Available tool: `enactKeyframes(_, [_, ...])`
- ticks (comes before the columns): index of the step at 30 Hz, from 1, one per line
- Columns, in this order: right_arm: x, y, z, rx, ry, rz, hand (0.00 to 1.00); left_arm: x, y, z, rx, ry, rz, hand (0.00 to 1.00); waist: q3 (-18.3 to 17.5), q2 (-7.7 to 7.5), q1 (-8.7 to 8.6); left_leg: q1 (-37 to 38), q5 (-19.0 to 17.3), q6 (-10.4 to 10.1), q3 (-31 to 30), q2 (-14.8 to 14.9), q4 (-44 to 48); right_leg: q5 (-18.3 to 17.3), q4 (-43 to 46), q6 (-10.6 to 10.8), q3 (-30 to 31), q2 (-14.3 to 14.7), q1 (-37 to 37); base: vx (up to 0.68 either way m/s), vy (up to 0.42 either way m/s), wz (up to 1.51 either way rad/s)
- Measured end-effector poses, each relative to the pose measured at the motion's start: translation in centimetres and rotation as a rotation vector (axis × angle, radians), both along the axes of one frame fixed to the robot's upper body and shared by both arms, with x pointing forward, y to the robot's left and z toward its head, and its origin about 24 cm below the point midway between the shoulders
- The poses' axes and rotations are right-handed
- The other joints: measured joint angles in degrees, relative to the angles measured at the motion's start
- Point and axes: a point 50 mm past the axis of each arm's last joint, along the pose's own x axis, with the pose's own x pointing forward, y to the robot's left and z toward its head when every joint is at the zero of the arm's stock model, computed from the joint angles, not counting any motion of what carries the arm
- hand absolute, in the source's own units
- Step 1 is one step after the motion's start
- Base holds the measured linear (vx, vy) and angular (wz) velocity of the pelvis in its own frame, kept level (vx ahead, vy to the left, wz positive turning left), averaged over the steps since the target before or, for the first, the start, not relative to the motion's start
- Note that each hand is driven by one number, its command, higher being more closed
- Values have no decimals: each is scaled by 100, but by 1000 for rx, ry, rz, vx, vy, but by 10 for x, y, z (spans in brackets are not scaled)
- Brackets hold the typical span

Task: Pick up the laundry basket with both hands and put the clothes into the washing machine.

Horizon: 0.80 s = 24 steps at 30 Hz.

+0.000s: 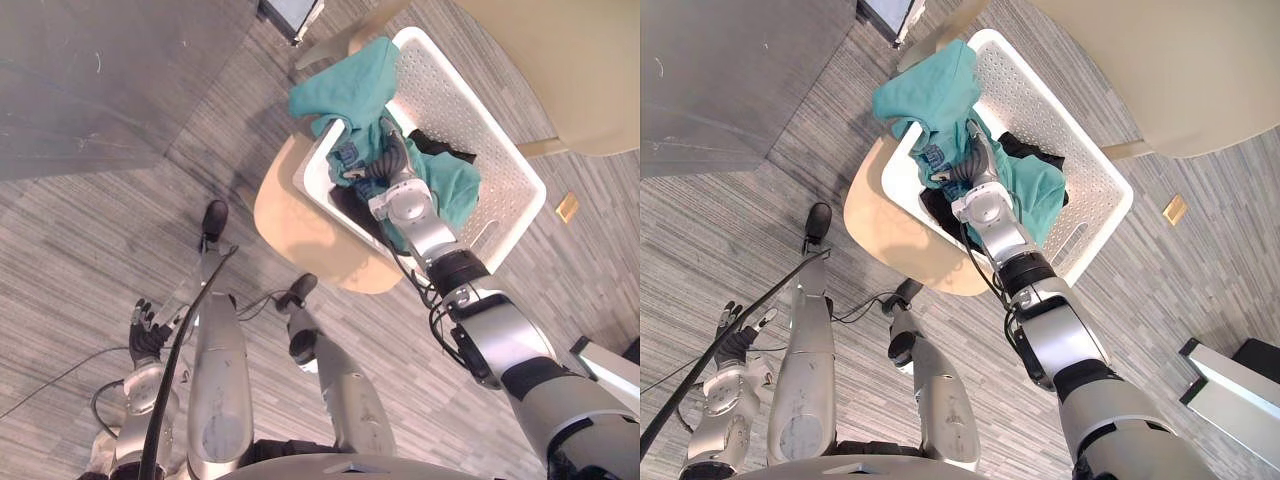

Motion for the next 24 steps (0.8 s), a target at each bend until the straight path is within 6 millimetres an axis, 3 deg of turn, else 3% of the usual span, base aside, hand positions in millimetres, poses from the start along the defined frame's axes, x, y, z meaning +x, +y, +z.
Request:
enactKeyframes(9, [7, 2, 14, -81, -24, -25, 100, 0, -3, -5, -8, 20, -11, 0, 0, 1, 62, -19, 0, -1, -3, 40, 5, 4, -41, -7, 0, 54, -3, 78, 89, -1])
enactKeyframes(12, [9, 0, 9, -83, 7, -43, 100, 3, -5, -3, -10, 10, -15, 0, 0, 1, 145, -26, -1, -1, -3, 38, 2, 3, -56, -7, -1, 58, -3, 91, 109, 1])
enactKeyframes(24, [12, -2, 4, 65, 57, -79, 100, 9, -10, -2, -37, -7, -12, 0, 0, 2, 221, -29, -1, -2, -4, 28, 2, 4, -57, -7, -1, 47, -3, 75, 100, 0])
